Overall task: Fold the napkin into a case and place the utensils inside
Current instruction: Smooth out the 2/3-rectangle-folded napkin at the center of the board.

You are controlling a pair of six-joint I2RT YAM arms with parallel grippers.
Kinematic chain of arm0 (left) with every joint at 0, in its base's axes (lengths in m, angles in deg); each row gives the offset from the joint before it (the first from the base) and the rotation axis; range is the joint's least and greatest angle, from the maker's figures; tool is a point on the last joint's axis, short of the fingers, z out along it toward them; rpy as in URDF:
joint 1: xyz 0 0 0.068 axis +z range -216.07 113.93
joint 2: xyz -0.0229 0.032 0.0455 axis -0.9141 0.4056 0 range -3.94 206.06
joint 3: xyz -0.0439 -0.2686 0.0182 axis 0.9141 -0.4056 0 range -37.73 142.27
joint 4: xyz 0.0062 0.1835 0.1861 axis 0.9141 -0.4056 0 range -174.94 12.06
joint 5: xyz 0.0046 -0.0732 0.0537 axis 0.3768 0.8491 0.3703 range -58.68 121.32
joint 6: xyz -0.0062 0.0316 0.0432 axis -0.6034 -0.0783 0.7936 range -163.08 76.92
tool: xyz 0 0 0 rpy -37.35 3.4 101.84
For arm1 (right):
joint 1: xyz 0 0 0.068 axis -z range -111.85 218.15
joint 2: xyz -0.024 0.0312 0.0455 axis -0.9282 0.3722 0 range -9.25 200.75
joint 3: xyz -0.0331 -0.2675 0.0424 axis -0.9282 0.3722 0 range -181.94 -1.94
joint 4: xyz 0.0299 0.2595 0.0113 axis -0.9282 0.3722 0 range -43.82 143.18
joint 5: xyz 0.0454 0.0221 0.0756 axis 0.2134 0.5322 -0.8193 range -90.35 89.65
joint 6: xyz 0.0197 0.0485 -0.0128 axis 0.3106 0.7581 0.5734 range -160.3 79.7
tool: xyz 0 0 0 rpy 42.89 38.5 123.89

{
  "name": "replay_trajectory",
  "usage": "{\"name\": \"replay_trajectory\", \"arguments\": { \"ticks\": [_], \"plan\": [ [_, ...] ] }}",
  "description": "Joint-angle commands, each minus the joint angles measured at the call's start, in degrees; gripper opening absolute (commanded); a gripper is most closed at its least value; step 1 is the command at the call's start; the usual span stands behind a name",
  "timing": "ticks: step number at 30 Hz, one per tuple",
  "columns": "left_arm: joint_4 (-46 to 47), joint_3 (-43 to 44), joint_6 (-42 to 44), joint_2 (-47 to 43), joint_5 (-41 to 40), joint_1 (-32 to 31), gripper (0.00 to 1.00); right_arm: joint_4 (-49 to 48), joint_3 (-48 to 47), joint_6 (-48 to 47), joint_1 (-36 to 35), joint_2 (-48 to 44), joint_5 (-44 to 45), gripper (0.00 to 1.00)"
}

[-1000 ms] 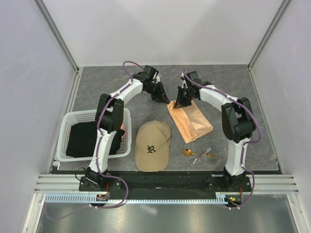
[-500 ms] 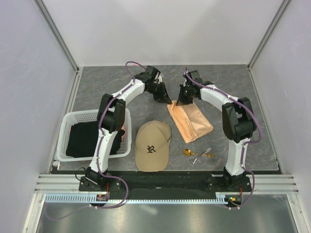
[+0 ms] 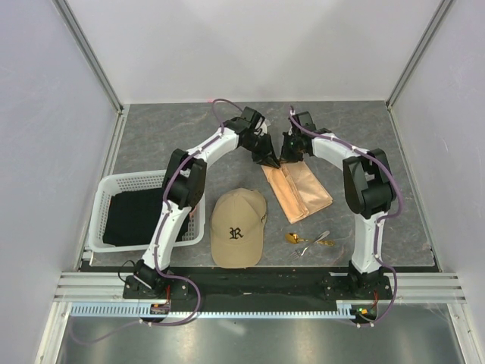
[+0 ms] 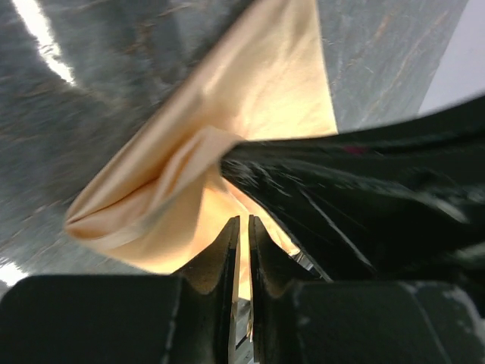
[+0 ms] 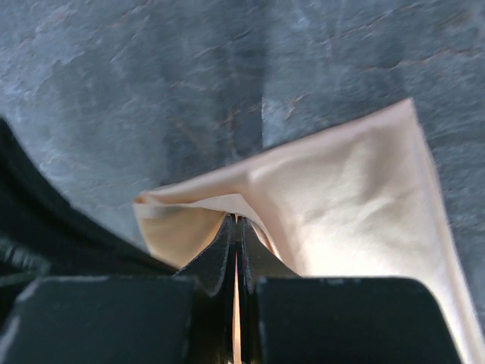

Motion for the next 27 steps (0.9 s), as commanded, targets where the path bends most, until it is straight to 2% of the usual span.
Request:
{"name": "replay_trajectory", "arguments": {
  "ticks": [1, 7, 9, 11, 12, 15, 27],
  "plan": [
    [1.0, 3.7, -0.9, 1.2, 1.5, -0.7, 0.14, -4.9, -1.1, -2.2, 2.6, 1.6, -0.4, 0.0],
    [1.0, 3.2, -0.7, -2.7, 0.4, 0.0, 0.14, -4.2, -2.0, -3.8, 4.2, 1.3, -4.9, 0.0],
    [1.0, 3.4, -0.9, -3.1, -0.1, 0.5, 0.14, -2.7, -2.5, -3.5, 4.5, 0.6, -6.9, 0.03],
    [1.0, 3.7, -0.9, -2.8, 0.0, 1.6, 0.14, -0.6, -2.9, -3.5, 4.6, 0.0, -8.2, 0.1],
    [1.0, 3.8, -0.9, -2.6, 0.0, 2.0, 0.14, -0.4, -2.8, -3.6, 4.5, -0.8, -8.6, 0.18],
    [1.0, 4.7, -1.6, -1.2, 0.6, 3.3, 0.14, -0.1, -1.6, -2.7, 4.5, -2.2, -9.1, 0.3],
    [1.4, 5.3, -2.3, 0.4, 1.0, 3.4, 0.13, -0.9, -0.2, -1.3, 4.5, -3.4, -9.6, 0.36]
  ]
}}
